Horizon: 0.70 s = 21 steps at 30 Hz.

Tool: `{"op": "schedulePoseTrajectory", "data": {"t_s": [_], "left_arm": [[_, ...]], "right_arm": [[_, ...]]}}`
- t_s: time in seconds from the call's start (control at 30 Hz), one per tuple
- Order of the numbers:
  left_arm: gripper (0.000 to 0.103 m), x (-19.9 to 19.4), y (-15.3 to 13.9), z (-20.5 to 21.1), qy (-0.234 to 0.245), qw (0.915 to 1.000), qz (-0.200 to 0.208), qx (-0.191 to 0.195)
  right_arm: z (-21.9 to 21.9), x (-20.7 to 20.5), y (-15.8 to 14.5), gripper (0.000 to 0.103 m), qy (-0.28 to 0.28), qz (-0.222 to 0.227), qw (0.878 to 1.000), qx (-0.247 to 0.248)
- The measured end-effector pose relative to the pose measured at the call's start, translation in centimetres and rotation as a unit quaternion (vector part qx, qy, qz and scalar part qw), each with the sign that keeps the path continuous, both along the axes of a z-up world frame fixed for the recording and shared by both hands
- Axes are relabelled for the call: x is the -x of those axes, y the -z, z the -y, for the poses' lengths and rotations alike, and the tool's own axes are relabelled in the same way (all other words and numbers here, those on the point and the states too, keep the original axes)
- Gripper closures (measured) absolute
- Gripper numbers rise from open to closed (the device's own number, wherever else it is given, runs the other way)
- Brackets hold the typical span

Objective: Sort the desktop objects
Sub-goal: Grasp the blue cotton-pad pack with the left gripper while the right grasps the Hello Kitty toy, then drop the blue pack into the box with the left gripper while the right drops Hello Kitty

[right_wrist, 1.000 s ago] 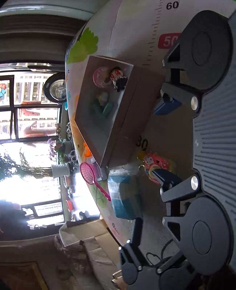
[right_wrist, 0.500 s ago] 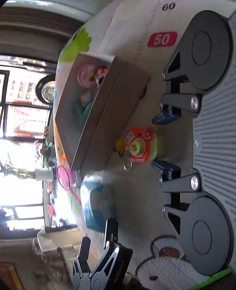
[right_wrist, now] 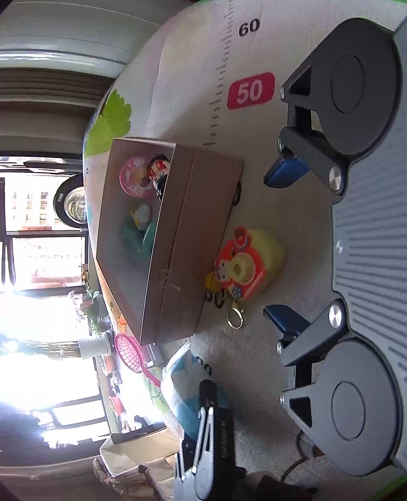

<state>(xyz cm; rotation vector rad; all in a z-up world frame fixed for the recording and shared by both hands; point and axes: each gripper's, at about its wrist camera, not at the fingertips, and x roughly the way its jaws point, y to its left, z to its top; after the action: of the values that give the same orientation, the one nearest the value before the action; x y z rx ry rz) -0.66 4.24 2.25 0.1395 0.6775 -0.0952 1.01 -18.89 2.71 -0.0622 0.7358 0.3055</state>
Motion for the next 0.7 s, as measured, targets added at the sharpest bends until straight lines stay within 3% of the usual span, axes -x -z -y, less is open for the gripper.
{"op": "schedulePoseTrajectory", "data": {"t_s": [0.13,0.23,0.33,0.43,0.6,0.7], "left_arm": [[0.041,3.3,-0.3,0.2,0.039,0.9988,-0.022,0.020],[0.023,4.8,-0.6,0.6,0.056,0.9979,-0.024,0.021],[0.018,4.4,-0.8,1.1,0.046,0.9988,-0.013,0.011],[0.020,2.9,-0.5,1.4,0.030,0.9995,-0.013,0.005],[0.041,2.6,-0.1,1.6,0.025,0.9996,-0.016,-0.004],[0.044,3.7,-0.9,1.7,0.028,0.9995,-0.007,-0.009]], "right_arm": [[-1.9,-1.1,0.4,0.024,0.003,0.015,1.000,0.024],[-2.1,-1.7,0.5,0.044,0.002,0.010,1.000,0.029],[-1.9,-1.4,0.4,0.045,-0.002,0.006,1.000,0.026],[-1.5,-0.2,0.1,0.045,-0.024,-0.001,0.999,0.025],[0.0,2.7,-1.1,0.045,-0.059,0.000,0.998,0.034],[1.6,4.2,-3.2,0.045,-0.060,0.027,0.997,0.030]]}}
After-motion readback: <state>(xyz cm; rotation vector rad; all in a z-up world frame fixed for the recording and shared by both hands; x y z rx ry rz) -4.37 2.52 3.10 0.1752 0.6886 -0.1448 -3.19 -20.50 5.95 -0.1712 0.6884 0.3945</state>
